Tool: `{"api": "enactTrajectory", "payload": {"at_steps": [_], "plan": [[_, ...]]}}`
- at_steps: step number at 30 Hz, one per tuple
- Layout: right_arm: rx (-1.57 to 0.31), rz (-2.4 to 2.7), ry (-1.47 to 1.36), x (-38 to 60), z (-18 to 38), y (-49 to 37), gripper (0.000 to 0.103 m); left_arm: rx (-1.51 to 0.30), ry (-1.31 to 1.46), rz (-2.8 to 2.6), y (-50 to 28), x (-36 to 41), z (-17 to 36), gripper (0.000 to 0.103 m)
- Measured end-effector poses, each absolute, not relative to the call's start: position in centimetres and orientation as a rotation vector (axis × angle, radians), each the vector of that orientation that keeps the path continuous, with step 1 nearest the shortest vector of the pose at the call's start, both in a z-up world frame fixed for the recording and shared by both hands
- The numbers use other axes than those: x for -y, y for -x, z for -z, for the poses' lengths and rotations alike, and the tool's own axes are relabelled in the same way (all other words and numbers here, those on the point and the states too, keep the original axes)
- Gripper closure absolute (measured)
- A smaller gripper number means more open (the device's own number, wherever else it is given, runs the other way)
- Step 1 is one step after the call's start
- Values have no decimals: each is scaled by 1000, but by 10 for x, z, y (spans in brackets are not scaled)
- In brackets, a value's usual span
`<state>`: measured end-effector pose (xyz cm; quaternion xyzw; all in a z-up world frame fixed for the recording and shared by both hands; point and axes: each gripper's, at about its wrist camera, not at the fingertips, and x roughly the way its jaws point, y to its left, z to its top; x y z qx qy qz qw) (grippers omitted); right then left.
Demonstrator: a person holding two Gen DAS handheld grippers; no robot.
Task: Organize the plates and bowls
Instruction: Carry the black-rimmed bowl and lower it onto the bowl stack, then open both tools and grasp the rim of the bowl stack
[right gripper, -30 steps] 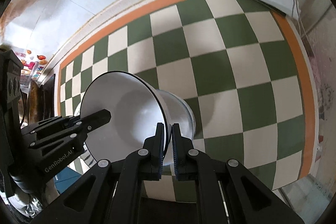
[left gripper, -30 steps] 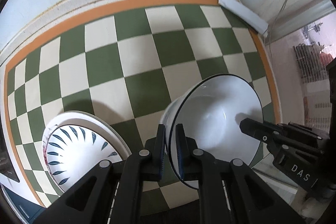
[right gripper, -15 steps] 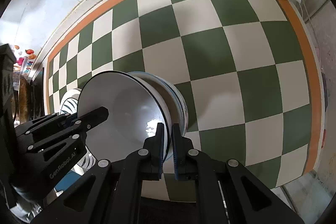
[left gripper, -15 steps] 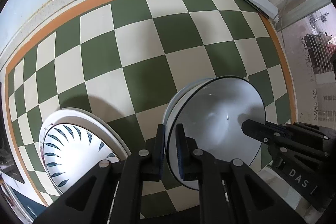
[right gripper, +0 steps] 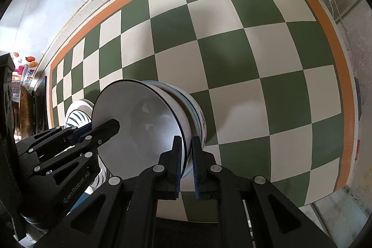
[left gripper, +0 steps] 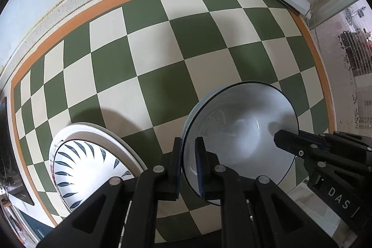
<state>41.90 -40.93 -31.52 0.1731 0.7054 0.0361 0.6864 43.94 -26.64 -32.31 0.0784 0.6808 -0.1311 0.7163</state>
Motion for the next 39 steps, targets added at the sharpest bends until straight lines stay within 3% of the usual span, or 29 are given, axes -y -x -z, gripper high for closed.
{"api": "enactTrajectory", "payload": {"at_steps": [16, 18, 24, 26, 27, 28, 31, 33, 36, 39], "plan": [[-1544, -61, -385, 414, 302, -407, 90, -1464, -128, 301, -426, 257, 299, 93], [-1528, -61, -372, 414, 293, -400, 90, -1451, -113, 313, -420, 253, 290, 88], [-1450, -58, -352, 410, 261, -373, 71, -1387, -104, 367, -396, 239, 258, 64], [-1421, -57, -354, 409, 248, -363, 63, -1371, -88, 386, -388, 234, 248, 49], [-1403, -60, -359, 408, 241, -358, 60, -1364, -83, 394, -385, 232, 244, 36], [-1383, -63, -362, 407, 233, -354, 52, -1357, -80, 400, -383, 230, 240, 26], [-1334, -69, -362, 403, 212, -341, 34, -1336, -71, 416, -376, 225, 228, 18], [-1311, -66, -354, 400, 200, -335, 31, -1321, -53, 418, -373, 220, 219, 15], [-1269, -64, -357, 400, 183, -325, 11, -1299, -27, 424, -369, 213, 208, 7], [-1240, -50, -344, 399, 170, -317, 8, -1272, -7, 436, -364, 208, 197, 6]]}}
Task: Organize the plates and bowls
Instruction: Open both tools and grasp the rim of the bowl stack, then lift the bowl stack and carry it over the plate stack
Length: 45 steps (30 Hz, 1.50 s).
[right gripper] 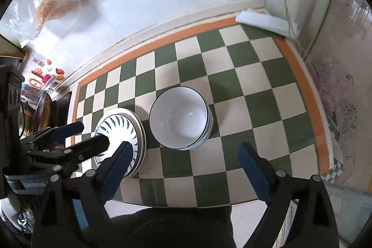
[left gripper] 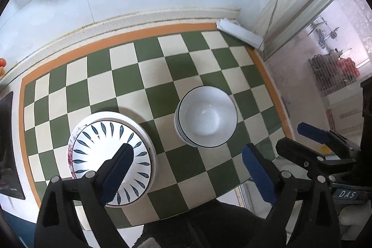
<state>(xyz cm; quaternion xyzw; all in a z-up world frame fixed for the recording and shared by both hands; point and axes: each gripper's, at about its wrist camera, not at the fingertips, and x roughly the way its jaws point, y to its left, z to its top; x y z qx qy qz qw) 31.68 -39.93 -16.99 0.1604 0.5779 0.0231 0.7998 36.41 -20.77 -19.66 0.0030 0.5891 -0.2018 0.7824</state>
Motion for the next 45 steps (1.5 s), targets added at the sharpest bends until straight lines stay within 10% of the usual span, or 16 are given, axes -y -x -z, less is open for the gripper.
{"api": "enactTrajectory", "payload": {"at_steps": [21, 45], "plan": [[-1110, -16, -266, 386, 115, -288, 3, -1167, 13, 496, -353, 202, 167, 0], [-1387, -88, -746, 444, 350, -368, 11, -1689, 278, 461, -466, 228, 370, 11]]}}
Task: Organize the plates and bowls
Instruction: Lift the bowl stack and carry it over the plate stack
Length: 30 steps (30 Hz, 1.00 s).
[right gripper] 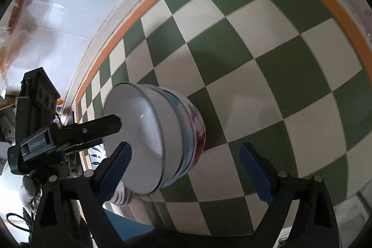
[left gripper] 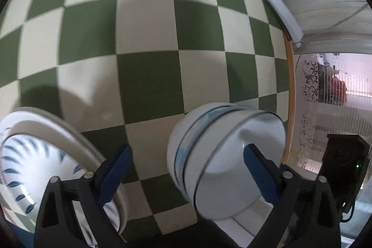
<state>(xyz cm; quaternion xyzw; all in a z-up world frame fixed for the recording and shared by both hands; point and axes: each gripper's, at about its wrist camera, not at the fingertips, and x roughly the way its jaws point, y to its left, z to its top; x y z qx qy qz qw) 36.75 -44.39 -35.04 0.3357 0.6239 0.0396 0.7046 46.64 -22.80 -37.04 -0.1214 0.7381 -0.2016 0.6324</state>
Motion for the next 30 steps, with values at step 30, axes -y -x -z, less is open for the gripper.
{"api": "enactTrajectory", "payload": {"at_steps": [30], "plan": [[-1397, -246, -774, 422, 398, -391, 53, -1609, 302, 486, -449, 238, 370, 46]]}}
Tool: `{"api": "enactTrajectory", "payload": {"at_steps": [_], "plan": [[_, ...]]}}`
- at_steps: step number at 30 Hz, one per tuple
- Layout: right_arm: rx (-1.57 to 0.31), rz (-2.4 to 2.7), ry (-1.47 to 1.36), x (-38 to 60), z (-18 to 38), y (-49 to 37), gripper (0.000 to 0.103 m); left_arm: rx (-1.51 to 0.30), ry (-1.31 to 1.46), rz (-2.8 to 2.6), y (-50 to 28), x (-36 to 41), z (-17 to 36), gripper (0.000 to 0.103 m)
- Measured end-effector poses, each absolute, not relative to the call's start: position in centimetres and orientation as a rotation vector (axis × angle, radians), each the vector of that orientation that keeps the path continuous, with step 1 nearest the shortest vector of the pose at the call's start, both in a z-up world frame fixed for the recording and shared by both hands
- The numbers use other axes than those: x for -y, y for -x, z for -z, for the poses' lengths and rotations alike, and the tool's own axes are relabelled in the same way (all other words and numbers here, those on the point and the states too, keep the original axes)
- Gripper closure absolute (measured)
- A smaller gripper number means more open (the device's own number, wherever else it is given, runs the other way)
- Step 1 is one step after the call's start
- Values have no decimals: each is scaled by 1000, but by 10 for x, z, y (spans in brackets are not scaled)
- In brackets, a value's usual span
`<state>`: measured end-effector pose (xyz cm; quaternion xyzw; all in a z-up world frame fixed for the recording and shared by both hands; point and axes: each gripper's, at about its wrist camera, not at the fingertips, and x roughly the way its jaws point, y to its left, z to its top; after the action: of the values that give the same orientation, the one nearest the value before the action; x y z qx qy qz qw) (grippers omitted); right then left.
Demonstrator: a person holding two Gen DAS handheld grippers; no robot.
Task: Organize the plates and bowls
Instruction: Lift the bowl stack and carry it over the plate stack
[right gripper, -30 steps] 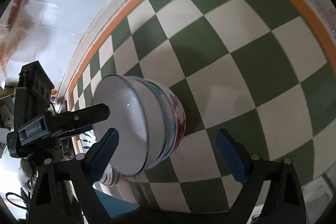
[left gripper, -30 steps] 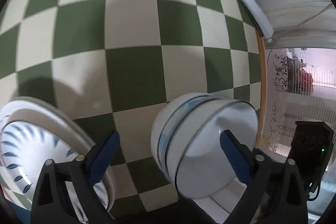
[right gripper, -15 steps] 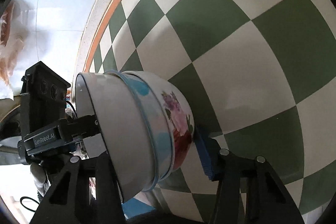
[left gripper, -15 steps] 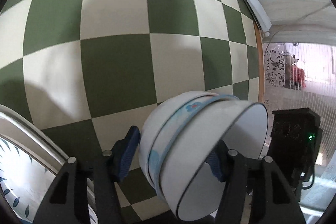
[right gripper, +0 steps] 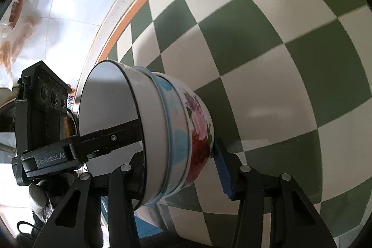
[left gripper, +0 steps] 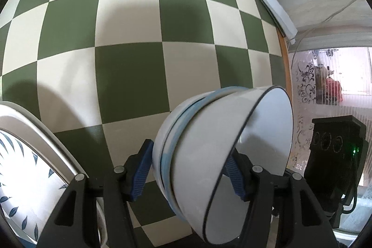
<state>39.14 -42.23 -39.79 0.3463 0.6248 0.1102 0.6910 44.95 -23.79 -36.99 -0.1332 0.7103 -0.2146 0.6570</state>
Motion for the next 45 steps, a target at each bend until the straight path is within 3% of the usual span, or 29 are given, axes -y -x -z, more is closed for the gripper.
{"api": "enactTrajectory", "payload": {"at_steps": [14, 28, 45], "plan": [[-1366, -350, -689, 408, 347, -401, 53, -1504, 322, 430, -441, 206, 317, 46], [-1340, -441, -648, 319, 322, -396, 53, -1446, 349, 359, -418, 114, 285, 46], [-1396, -491, -594, 218, 354, -397, 54, -1470, 413, 290, -402, 28, 318, 46]]}}
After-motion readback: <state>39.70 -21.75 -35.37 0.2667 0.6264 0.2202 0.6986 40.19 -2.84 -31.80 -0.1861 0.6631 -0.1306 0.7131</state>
